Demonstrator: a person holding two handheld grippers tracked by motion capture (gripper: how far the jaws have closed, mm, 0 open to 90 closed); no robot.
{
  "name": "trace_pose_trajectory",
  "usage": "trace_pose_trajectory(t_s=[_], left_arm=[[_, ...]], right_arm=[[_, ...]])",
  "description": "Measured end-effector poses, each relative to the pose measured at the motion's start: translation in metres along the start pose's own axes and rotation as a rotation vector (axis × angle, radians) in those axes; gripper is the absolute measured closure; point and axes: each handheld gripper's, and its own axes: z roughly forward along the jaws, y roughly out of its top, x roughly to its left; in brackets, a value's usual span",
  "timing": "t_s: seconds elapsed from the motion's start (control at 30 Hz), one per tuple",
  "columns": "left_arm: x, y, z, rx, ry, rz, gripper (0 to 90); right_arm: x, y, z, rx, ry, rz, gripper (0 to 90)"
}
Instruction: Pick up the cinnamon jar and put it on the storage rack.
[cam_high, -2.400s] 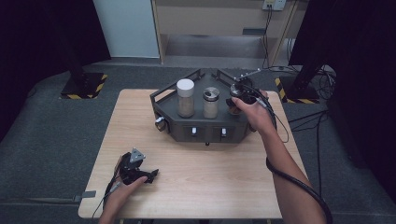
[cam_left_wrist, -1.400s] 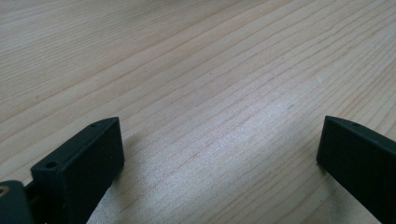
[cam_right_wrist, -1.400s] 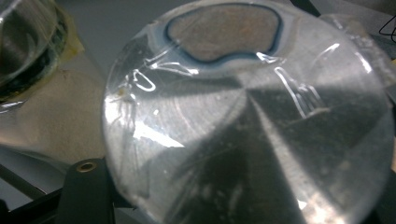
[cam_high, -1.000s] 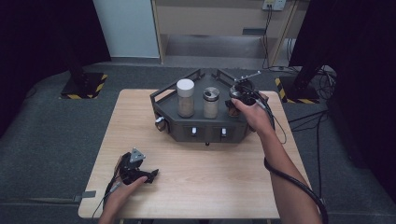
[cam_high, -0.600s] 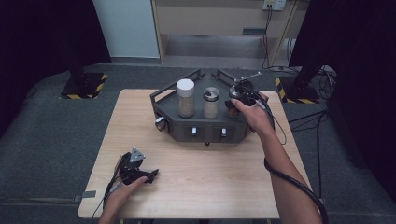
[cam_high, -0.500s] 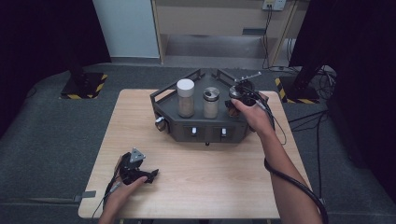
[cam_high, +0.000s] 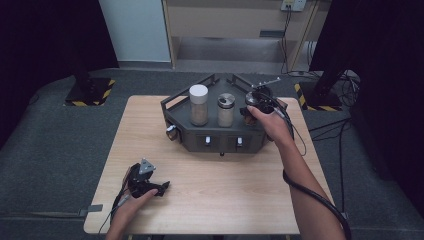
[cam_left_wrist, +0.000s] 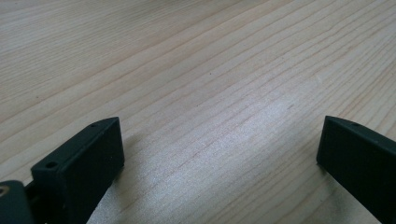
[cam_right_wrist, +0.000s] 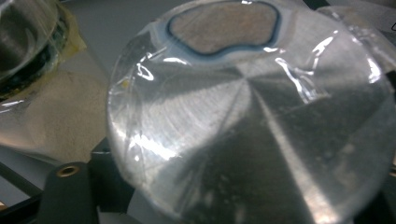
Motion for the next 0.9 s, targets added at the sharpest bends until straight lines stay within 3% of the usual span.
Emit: trace_pose_trajectory(t_s=[0.27, 0.9], left_arm=[[0.000, 0.000, 0.000, 0.000, 0.000, 0.000, 0.0], [0.000, 0.000, 0.000, 0.001, -0.001, 0.000, 0.0]], right_arm=[[0.005, -0.007, -0.009, -0.038, -0.019, -0.007, 12.9], [0.012, -0.040, -0.049, -0.107, -0.021, -0.029, 6.6]])
